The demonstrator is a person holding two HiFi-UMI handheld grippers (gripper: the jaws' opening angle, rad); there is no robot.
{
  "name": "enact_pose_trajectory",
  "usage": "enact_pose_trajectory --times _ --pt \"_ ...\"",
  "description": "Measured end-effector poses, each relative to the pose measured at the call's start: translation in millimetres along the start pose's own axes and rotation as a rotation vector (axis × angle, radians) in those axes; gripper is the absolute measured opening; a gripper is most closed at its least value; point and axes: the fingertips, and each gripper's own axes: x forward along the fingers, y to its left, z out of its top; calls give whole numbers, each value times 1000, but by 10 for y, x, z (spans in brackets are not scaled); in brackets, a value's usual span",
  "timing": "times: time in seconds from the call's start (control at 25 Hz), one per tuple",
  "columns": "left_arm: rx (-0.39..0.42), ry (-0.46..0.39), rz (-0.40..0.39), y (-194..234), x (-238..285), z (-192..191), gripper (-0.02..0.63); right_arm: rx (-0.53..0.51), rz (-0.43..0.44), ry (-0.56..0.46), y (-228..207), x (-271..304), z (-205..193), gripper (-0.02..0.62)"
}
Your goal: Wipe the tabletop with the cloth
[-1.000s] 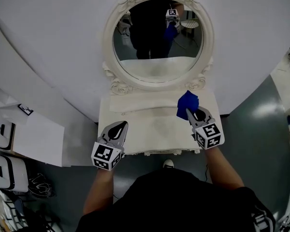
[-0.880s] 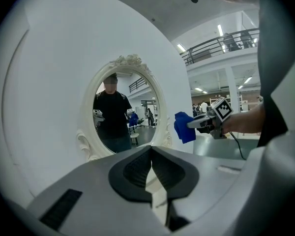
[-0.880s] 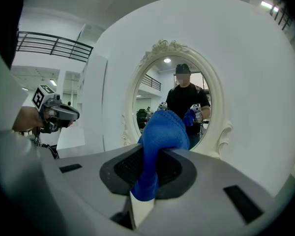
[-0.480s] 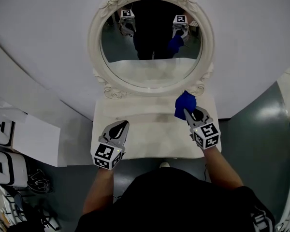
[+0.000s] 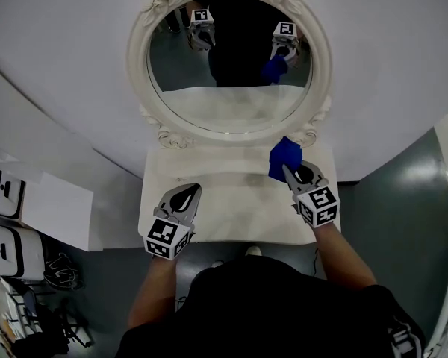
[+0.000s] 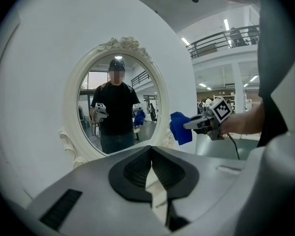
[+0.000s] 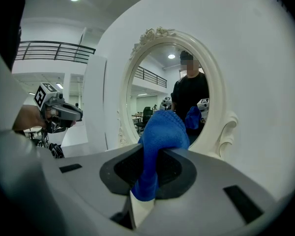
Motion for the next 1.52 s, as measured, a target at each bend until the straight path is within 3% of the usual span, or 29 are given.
enact_pose_trajectory --times 0.6,0.84,1.16,1.52 --pt "-5 -18 -48 143 -204 -125 14 -15 -21 38 292 93 8 41" --pt "1 -28 -66 267 -340 -179 14 -20 7 76 519 363 -8 41" --pt "-29 -35 -16 680 -694 -358 14 -40 136 149 1167 1131 -70 41" --pt "-95 -10 117 1284 -1246 -745 14 -51 353 218 2409 2299 -157 41"
